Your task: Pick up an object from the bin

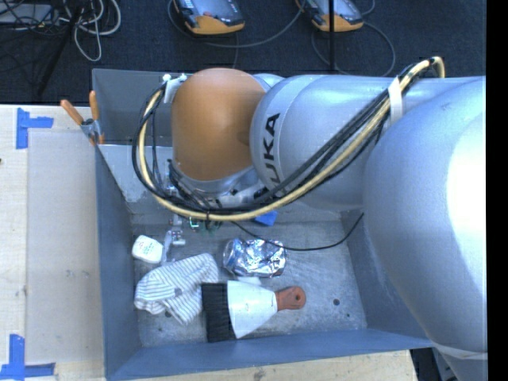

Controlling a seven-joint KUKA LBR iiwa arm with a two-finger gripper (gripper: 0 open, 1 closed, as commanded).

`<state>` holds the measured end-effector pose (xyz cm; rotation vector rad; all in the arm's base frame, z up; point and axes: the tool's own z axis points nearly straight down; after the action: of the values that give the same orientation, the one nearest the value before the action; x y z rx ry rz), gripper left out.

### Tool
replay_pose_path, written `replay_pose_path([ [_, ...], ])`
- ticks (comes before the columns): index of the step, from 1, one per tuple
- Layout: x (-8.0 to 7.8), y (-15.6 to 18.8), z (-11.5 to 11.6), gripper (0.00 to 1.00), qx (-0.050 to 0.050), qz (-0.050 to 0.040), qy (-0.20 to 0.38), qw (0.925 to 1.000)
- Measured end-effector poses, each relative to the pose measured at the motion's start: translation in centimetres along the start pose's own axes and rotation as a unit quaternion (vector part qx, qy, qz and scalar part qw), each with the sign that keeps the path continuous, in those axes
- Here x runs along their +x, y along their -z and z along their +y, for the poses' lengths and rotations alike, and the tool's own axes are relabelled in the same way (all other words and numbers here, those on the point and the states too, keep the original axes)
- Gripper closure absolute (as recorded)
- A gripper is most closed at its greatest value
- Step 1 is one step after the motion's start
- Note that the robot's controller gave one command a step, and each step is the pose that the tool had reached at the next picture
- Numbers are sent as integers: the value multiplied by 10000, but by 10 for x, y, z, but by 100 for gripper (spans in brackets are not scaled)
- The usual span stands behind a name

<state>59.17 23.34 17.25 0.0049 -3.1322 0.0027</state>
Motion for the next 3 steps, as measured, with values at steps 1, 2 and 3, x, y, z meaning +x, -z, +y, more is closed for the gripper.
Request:
replay_pose_path([
  [1,-2,5,-1,0,-9,-37,-19,10000],
  [2,-16,-45,-8,0,-18,-76,263,9996],
  [3,-16,-60,-12,0,-13,-67,347,9994],
])
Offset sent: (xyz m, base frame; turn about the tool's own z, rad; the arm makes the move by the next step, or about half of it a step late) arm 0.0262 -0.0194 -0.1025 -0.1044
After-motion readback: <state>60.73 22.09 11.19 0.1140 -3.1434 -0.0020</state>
